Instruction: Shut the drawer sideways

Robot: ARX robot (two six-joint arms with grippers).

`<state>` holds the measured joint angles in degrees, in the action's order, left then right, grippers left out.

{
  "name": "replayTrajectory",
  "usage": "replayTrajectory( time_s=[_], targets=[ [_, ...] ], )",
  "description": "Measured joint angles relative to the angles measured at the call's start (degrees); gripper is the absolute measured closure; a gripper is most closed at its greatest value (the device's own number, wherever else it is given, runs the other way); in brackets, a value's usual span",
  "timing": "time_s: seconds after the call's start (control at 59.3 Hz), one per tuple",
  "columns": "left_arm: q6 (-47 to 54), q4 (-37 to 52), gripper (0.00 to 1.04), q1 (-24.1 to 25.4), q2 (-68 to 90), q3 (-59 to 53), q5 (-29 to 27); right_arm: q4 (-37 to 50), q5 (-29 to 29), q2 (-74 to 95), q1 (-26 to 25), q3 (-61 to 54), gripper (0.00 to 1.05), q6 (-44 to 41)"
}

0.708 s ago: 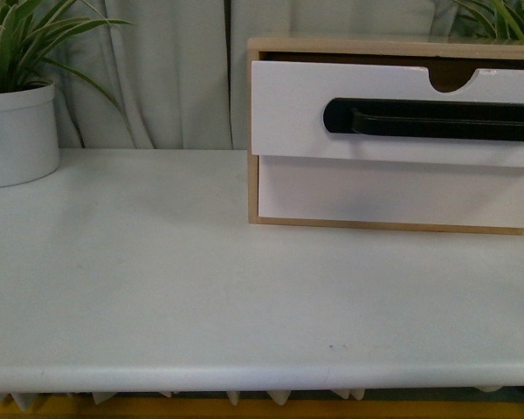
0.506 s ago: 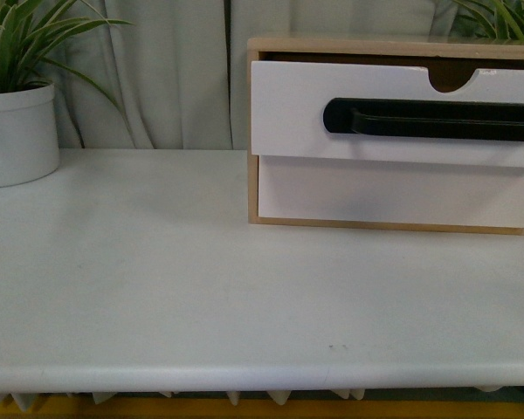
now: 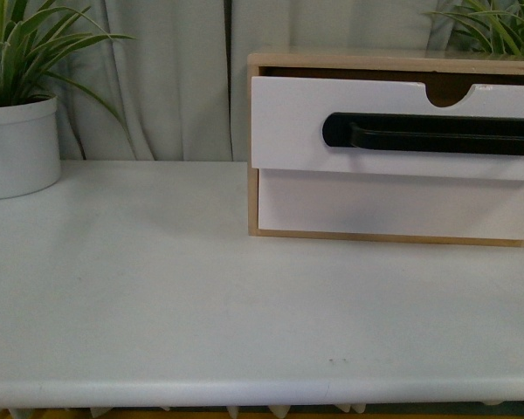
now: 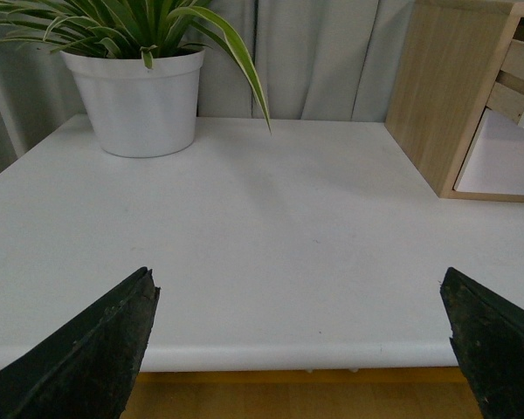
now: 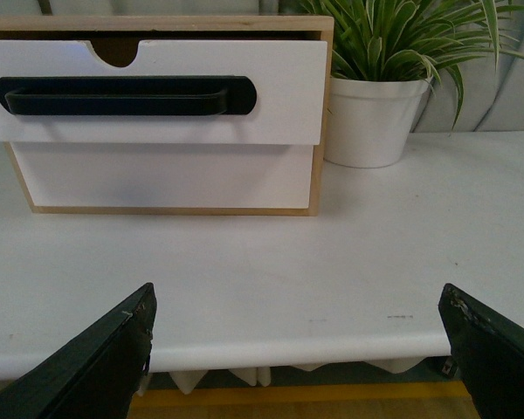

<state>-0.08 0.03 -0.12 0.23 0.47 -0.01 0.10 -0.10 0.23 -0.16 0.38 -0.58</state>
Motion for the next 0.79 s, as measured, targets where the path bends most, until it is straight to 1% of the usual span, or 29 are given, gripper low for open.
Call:
replayTrajectory(
  time_s=[0.506,0.522,0.556,0.573,0.59,0.607,0.624,0.64,0.674,0.742,0.792],
  targets=[
    [0.0,0.0,0.06,0.0,0.0,0.0,0.0,0.0,0.0,0.0,0.0,0.0,0.09,0.0],
    [0.0,0.0,0.06,0.0,0.0,0.0,0.0,-0.3,0.3,0.2,0.1,0.0,0.09,-0.1],
    [0.0,0.0,0.06,0.0,0.0,0.0,0.0,-3.4,2.3,1.3,0.7,1.1,0.09,-0.2],
    [1.0,-0.6,0.06,-0.6,0.4,0.1,-2.1,-6.1,3.6,2.7,1.3,2.2,0.09,-0.2],
    [2.5,-2.1,0.06,-1.7,1.0,0.6,-6.0,-7.3,4.0,3.6,1.5,2.8,0.09,-0.2],
    [3.2,-2.8,0.06,-2.4,1.6,0.9,-7.9,-9.2,4.6,5.3,1.9,3.7,0.09,-0.2],
    [3.6,-3.3,0.06,-3.1,2.2,1.1,-9.8,-9.9,4.6,6.3,2.1,4.2,0.09,-0.3],
    [5.3,-3.5,0.06,-4.3,3.7,1.5,-13.2,-10.6,4.6,7.9,2.4,4.8,0.09,-0.3],
    [7.9,-2.7,0.06,-5.6,5.9,1.7,-17.6,-10.7,4.5,9.4,2.8,5.2,0.09,-0.5],
    [12.7,0.4,0.06,-6.7,9.5,1.9,-20.5,-9.3,2.7,13.2,3.0,6.5,0.09,-1.9],
    [17.0,5.6,0.06,-7.6,13.1,1.9,-21.5,-7.5,0.7,15.7,2.2,7.8,0.09,-3.1]
  ],
)
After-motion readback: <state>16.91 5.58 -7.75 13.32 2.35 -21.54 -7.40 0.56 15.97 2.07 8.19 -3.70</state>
